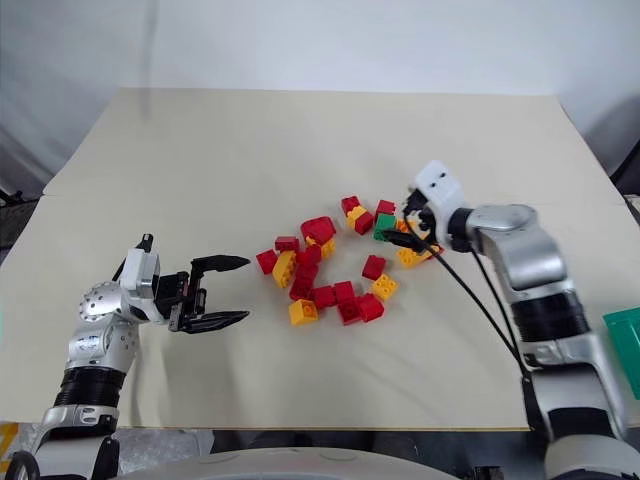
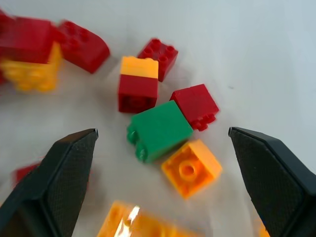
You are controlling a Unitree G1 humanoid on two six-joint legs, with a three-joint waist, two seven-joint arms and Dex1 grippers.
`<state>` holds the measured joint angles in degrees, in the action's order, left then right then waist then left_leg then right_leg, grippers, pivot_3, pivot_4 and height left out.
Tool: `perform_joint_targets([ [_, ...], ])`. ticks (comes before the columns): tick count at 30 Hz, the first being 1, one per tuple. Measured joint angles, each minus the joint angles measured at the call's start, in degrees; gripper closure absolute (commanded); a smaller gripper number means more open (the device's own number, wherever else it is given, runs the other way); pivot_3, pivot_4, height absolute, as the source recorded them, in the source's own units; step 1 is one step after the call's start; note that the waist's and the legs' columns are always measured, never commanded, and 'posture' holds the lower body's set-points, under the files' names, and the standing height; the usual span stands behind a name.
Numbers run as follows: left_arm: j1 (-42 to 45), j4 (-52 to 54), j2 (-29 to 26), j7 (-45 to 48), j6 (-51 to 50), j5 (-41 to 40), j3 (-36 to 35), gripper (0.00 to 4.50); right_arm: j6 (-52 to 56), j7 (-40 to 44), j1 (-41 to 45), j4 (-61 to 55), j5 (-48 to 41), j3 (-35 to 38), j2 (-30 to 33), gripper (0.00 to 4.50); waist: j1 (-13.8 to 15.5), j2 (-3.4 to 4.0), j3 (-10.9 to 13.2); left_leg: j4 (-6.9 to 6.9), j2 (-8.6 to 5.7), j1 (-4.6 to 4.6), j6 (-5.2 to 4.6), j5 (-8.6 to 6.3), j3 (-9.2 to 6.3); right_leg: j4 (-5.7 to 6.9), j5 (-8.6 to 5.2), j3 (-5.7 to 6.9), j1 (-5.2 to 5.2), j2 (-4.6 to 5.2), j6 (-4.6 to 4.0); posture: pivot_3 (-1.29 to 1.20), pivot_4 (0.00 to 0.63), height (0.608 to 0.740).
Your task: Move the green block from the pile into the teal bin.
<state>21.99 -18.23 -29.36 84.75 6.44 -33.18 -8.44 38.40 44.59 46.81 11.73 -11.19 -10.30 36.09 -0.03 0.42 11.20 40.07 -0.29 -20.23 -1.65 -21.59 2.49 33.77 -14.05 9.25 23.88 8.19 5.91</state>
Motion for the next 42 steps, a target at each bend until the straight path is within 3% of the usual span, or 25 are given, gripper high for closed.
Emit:
perform_joint_targets([
  [11, -3.27, 4.08, -0.11, -1.85, 0.01, -0.03, -0.73, 0.00, -2.97, -4.26, 4.36, 10.38, 5.54, -1.69, -9.20, 0.05, -0.23, 0.01, -0.01, 0.03, 0.00, 0.03, -0.01, 0.00, 0.01, 0.07, 0.01, -0.04, 0.00, 0.00, 0.02, 0.00, 0.150, 0.740],
  [22, -4.63, 5.67, -0.28, -2.36, -0.29, -0.09, -0.72, 0.00, 5.02, -2.53, -2.34, -2.51, 5.88, -1.57, -4.88, 0.05, -0.03, 0.01, -0.02, 0.03, -0.03, 0.04, -0.01, 0.00, 0.01, 0.05, 0.01, -0.07, -0.02, 0.03, 0.02, 0.00, 0.150, 0.740],
  [28, -3.30, 5.39, -0.19, -1.96, -0.31, -0.09, -0.42, 0.00, 6.69, -2.39, -2.13, -3.09, 5.90, -1.59, -4.88, 0.05, -0.09, 0.01, -0.02, 0.04, -0.02, 0.07, -0.01, 0.00, 0.01, 0.09, 0.01, -0.06, -0.03, 0.02, 0.02, 0.00, 0.150, 0.740],
  [35, -1.98, 4.15, 0.25, -1.55, -0.30, -0.08, 0.40, 0.00, 7.06, -3.40, -2.06, -2.59, 5.54, -0.80, -6.04, 2.34, -0.20, 0.00, -0.02, 0.02, -0.02, 0.04, -0.01, 0.00, 0.01, 0.06, 0.01, -0.05, -0.01, 0.01, 0.02, 0.00, 0.150, 0.740],
  [42, -0.36, 3.96, 0.57, -1.48, -1.00, -0.09, 0.77, 0.00, 8.65, -4.37, -3.35, -5.62, 4.45, 1.43, -5.85, 2.43, -0.02, 0.02, -0.01, 0.03, -0.02, -0.01, -0.01, 0.00, -0.01, 0.04, 0.02, -0.03, 0.00, 0.01, 0.02, 0.00, 0.150, 0.740],
])
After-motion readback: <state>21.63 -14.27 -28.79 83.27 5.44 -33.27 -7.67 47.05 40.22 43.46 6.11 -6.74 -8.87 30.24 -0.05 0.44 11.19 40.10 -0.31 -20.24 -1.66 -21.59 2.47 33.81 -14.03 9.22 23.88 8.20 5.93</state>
